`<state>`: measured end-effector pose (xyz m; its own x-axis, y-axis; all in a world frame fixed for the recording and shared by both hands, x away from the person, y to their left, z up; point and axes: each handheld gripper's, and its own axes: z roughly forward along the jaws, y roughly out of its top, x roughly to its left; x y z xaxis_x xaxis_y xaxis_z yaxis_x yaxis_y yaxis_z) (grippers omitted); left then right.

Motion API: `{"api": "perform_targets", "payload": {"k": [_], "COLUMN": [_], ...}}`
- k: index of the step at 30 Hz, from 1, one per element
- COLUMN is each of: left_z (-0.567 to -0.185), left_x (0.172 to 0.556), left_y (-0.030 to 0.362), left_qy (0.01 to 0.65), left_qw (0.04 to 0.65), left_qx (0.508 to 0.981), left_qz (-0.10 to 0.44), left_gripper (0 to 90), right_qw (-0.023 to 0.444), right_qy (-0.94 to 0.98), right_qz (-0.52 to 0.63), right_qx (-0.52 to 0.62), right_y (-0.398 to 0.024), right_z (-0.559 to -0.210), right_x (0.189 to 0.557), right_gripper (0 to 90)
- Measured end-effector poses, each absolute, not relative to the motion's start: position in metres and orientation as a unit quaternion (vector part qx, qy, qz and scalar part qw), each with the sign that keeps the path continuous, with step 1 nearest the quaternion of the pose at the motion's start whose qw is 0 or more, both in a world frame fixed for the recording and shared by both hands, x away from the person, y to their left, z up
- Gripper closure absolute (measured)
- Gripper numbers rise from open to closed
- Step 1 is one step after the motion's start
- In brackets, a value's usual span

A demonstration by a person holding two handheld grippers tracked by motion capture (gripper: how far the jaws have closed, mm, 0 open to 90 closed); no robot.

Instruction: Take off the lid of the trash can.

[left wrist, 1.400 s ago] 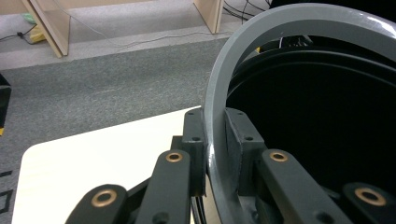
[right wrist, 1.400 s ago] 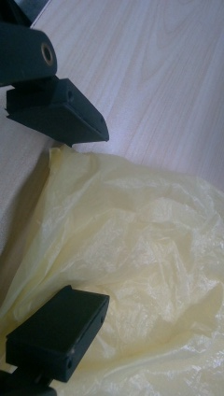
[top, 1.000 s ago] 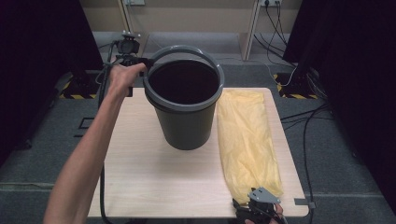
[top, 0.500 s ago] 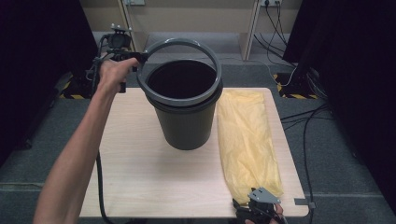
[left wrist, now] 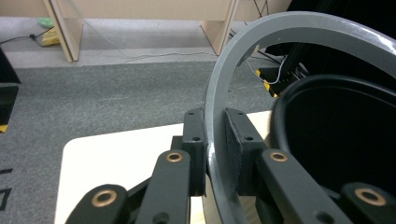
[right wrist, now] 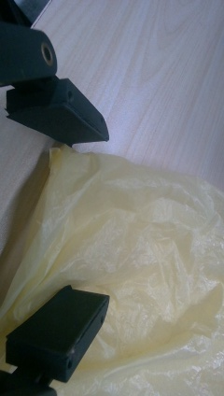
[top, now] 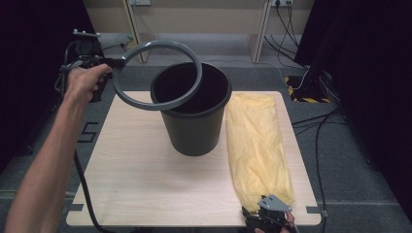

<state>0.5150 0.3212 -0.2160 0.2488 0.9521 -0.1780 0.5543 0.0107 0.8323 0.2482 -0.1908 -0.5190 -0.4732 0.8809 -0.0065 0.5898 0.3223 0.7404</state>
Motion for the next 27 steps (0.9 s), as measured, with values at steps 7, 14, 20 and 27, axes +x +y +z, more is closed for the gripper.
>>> {"api": "perform_targets", "payload": {"k": [7, 14, 20, 27], "left_z": [-0.221, -0.228, -0.235, -0.244], "left_x": [0.505, 0.492, 0.481, 0.468], "left_y": [0.362, 0.404, 0.432, 0.459], "left_qy": [0.581, 0.599, 0.604, 0.613], "left_qw": [0.422, 0.424, 0.424, 0.421], "left_qx": [0.654, 0.636, 0.632, 0.624], "left_qz": [0.238, 0.239, 0.239, 0.24], "left_gripper": [78.9, 78.9, 78.8, 78.8], "right_qw": [0.209, 0.21, 0.21, 0.209], "right_qy": [0.785, 0.785, 0.784, 0.784], "right_qz": [0.346, 0.345, 0.345, 0.344], "right_qx": [0.47, 0.47, 0.471, 0.472], "right_y": [-0.19, -0.19, -0.19, -0.19], "right_z": [-0.519, -0.519, -0.519, -0.519], "right_x": [0.248, 0.248, 0.248, 0.248], "right_gripper": [18.7, 18.7, 18.7, 18.7]}}
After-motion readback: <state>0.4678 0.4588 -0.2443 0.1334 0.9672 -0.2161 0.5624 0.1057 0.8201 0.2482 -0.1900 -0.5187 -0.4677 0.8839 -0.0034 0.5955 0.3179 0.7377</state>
